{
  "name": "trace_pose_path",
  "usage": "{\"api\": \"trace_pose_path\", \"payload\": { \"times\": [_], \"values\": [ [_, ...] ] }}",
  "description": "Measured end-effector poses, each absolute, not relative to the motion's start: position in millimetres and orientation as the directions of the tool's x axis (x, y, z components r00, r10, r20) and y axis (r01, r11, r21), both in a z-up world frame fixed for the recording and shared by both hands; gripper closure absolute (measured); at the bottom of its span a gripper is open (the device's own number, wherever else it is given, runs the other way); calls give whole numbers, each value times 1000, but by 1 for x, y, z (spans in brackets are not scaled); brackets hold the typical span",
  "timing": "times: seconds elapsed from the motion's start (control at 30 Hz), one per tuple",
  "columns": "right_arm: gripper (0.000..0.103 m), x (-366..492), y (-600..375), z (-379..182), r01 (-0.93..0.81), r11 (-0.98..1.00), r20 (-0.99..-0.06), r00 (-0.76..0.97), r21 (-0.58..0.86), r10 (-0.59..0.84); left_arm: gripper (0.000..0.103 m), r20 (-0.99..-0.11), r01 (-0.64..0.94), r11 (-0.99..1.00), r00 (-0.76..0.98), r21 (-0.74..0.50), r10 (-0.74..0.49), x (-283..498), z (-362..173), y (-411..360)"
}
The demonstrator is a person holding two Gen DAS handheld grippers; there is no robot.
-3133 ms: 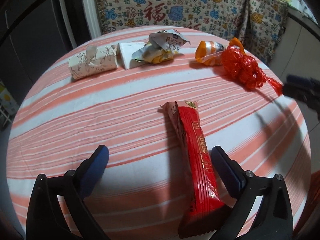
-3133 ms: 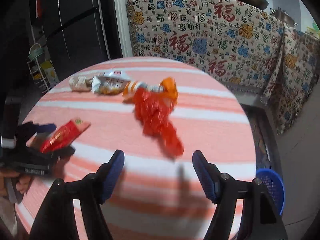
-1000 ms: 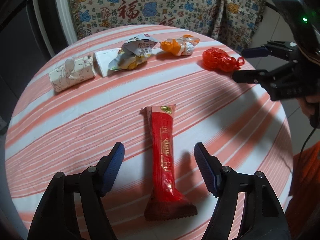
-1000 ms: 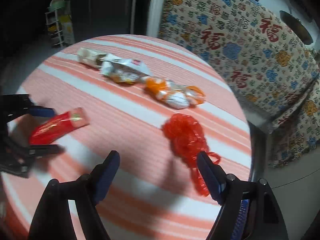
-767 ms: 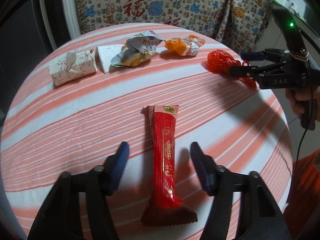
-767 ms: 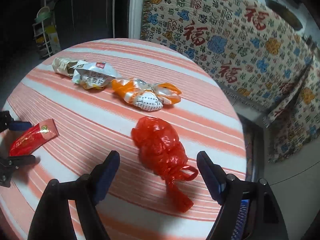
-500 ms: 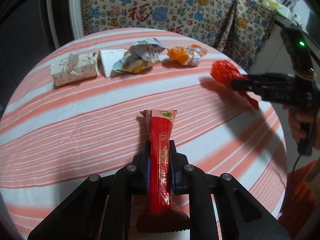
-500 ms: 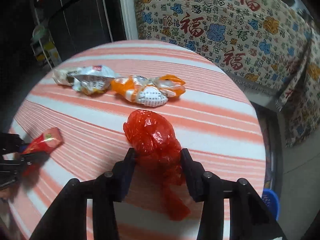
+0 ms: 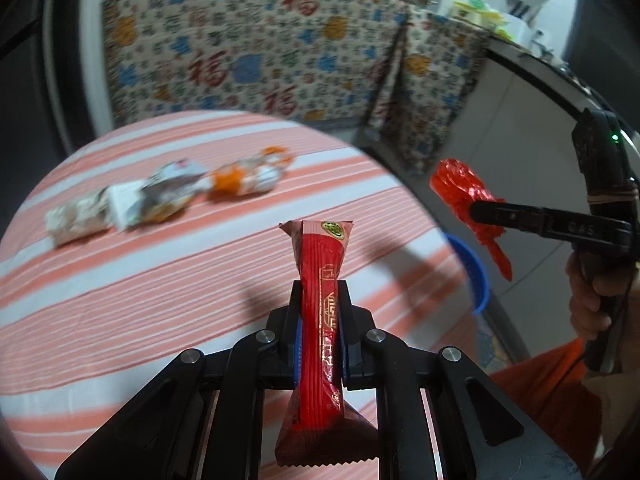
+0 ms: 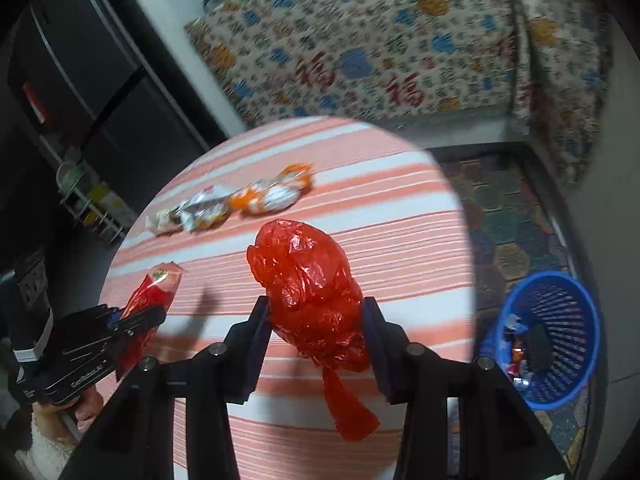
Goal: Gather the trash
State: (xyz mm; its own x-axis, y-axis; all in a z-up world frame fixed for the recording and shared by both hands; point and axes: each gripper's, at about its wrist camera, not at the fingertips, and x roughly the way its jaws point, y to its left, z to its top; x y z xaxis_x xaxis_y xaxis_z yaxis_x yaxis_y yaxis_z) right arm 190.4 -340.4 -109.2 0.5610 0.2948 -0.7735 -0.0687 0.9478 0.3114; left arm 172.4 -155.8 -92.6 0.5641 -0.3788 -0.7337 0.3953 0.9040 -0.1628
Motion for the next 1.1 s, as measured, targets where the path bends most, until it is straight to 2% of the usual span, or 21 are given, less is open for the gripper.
{"api": "trace_pose_path", "payload": {
  "times": [0.2, 0.47, 0.73, 1.1],
  "values": [
    [57, 171, -449, -93, 133, 951, -764, 631, 280, 137, 91, -721, 523, 831, 500, -190, -480, 171, -86, -264],
    [57, 159, -565, -127, 360, 890, -792, 611, 279, 1, 91, -737, 646, 731, 380, -221, -558, 193, -126, -418],
    [57, 160, -630, -179, 427, 854, -812, 584, 297, -9, 91, -773, 661, 716, 326, -225, -544, 212, -185, -499],
    [57, 170, -671, -250, 449, 817, -838, 540, 360, 73, 91, -826, 660, 719, 266, -219, -497, 229, -256, -536]
  ]
}}
